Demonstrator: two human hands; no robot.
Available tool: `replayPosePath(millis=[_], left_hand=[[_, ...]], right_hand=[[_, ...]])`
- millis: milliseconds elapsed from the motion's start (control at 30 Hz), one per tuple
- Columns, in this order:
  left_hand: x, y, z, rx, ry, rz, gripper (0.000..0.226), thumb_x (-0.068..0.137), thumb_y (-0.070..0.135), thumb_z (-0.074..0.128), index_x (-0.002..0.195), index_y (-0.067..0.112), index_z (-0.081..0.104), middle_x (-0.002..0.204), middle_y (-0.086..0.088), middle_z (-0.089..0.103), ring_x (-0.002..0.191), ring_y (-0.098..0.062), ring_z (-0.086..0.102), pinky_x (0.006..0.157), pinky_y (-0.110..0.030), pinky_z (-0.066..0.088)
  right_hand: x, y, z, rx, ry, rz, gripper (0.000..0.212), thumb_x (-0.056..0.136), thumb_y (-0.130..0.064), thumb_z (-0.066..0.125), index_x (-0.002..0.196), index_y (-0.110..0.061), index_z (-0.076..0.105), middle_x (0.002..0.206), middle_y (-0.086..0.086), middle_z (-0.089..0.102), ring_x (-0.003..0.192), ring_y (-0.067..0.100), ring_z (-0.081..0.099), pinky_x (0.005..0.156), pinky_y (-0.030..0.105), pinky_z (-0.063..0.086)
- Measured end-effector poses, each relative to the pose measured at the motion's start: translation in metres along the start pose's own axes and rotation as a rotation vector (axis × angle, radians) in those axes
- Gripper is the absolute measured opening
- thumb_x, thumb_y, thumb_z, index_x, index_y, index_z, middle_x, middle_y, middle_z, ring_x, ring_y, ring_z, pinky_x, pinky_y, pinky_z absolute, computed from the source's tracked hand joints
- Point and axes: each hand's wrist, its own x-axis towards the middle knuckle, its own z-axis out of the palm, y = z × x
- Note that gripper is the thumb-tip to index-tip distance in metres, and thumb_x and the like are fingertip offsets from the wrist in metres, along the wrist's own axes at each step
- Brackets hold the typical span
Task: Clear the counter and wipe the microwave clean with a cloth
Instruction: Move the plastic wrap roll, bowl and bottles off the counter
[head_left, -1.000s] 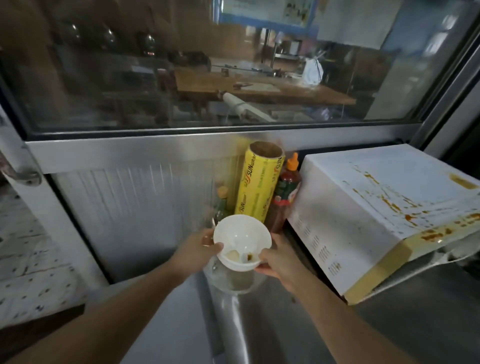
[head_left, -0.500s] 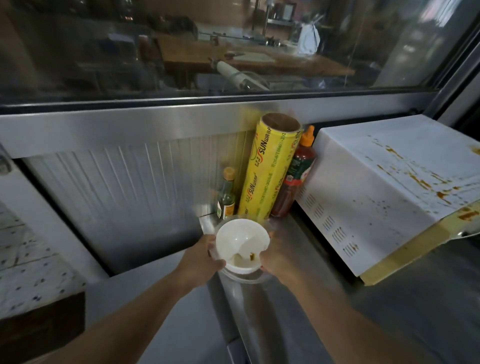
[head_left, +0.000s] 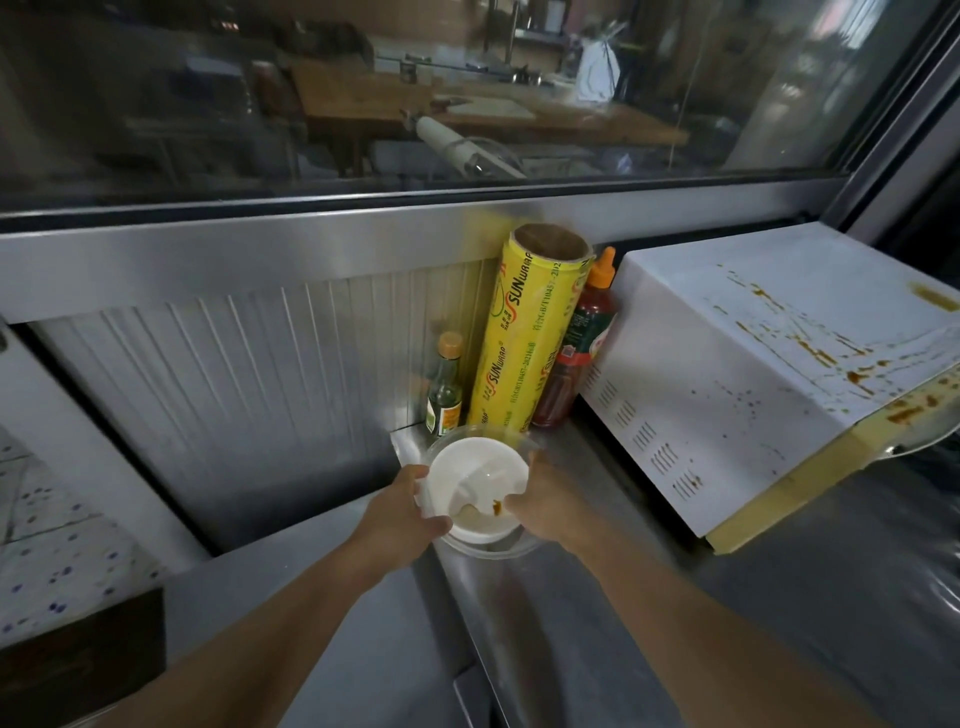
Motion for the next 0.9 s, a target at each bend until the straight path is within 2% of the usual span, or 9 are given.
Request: replayPosePath(millis=[100, 200, 267, 367, 467, 567, 733, 833, 900], left_hand=[[-0.008, 0.009, -0.007, 0.029, 0.052, 0.037, 0.067, 0.078, 0.022, 0.073, 0.134, 0.025, 0.036, 0.132, -0.001, 0.046, 0.103, -0.011, 0.042, 0.079, -0.025, 0.04], [-0.021, 0.021, -0.014, 0.032, 0.108, 0.083, 0.064, 0.078, 0.02, 0.073, 0.133, 0.02, 0.04, 0.131, -0.004, 0.049, 0.108, -0.017, 0.049, 0.082, -0.029, 0.042], [-0.031, 0.031, -0.017, 0.019, 0.104, 0.122, 0.061, 0.079, 0.019, 0.072, 0.132, 0.018, 0.041, 0.129, -0.006, 0.052, 0.11, -0.021, 0.051, 0.084, -0.032, 0.044], [-0.045, 0.048, -0.012, 0.027, 0.095, 0.187, 0.061, 0.08, 0.018, 0.071, 0.133, 0.019, 0.041, 0.13, -0.005, 0.05, 0.114, -0.024, 0.049, 0.092, -0.036, 0.045], [-0.057, 0.065, 0.002, 0.037, 0.047, 0.229, 0.064, 0.082, 0.019, 0.07, 0.137, 0.02, 0.037, 0.137, -0.004, 0.046, 0.122, -0.026, 0.045, 0.101, -0.039, 0.041], [-0.069, 0.083, 0.022, 0.072, 0.001, 0.263, 0.064, 0.082, 0.019, 0.07, 0.137, 0.021, 0.036, 0.136, -0.004, 0.047, 0.121, -0.026, 0.045, 0.101, -0.037, 0.039], [-0.095, 0.112, 0.056, 0.136, -0.084, 0.329, 0.064, 0.082, 0.02, 0.069, 0.137, 0.018, 0.036, 0.136, -0.008, 0.049, 0.124, -0.027, 0.046, 0.099, -0.035, 0.04], [-0.115, 0.127, 0.079, 0.15, -0.125, 0.356, 0.069, 0.081, 0.019, 0.069, 0.14, 0.019, 0.033, 0.137, -0.008, 0.046, 0.121, -0.025, 0.048, 0.097, -0.035, 0.042], [-0.13, 0.135, 0.099, 0.148, -0.147, 0.372, 0.068, 0.08, 0.014, 0.069, 0.138, 0.016, 0.033, 0.133, -0.01, 0.048, 0.111, -0.019, 0.05, 0.086, -0.028, 0.043]], right_hand=[[-0.013, -0.002, -0.013, -0.003, 0.066, -0.053, 0.058, 0.084, -0.02, 0.065, 0.135, -0.015, 0.037, 0.128, 0.006, 0.052, 0.114, 0.02, 0.054, 0.083, 0.022, 0.043], [-0.03, 0.001, -0.025, 0.04, 0.101, -0.053, 0.06, 0.084, -0.02, 0.064, 0.136, -0.015, 0.035, 0.132, 0.005, 0.05, 0.116, 0.02, 0.052, 0.082, 0.022, 0.04], [-0.045, 0.006, -0.032, 0.08, 0.113, -0.046, 0.069, 0.083, -0.023, 0.067, 0.141, -0.014, 0.03, 0.139, 0.005, 0.044, 0.124, 0.021, 0.047, 0.086, 0.022, 0.036], [-0.071, 0.016, -0.044, 0.149, 0.111, -0.042, 0.083, 0.081, -0.027, 0.072, 0.147, -0.013, 0.022, 0.15, 0.004, 0.032, 0.135, 0.02, 0.035, 0.103, 0.026, 0.032], [-0.098, 0.03, -0.056, 0.233, 0.138, -0.068, 0.086, 0.077, -0.027, 0.074, 0.146, -0.015, 0.025, 0.152, 0.002, 0.029, 0.129, 0.012, 0.036, 0.099, 0.008, 0.031], [-0.12, 0.051, -0.069, 0.19, 0.173, -0.038, 0.088, 0.078, -0.027, 0.073, 0.148, -0.018, 0.021, 0.153, 0.003, 0.021, 0.136, 0.018, 0.029, 0.103, 0.022, 0.033], [-0.159, 0.1, -0.087, 0.2, 0.212, -0.015, 0.089, 0.079, -0.032, 0.073, 0.148, -0.017, 0.02, 0.151, 0.005, 0.022, 0.137, 0.018, 0.025, 0.091, 0.014, 0.023], [-0.185, 0.131, -0.096, 0.241, 0.255, -0.006, 0.086, 0.08, -0.032, 0.072, 0.148, -0.017, 0.022, 0.152, 0.003, 0.022, 0.138, 0.016, 0.024, 0.098, 0.016, 0.024], [-0.205, 0.154, -0.102, 0.241, 0.268, -0.006, 0.085, 0.081, -0.032, 0.071, 0.148, -0.017, 0.021, 0.154, 0.002, 0.021, 0.14, 0.016, 0.023, 0.104, 0.018, 0.022]])
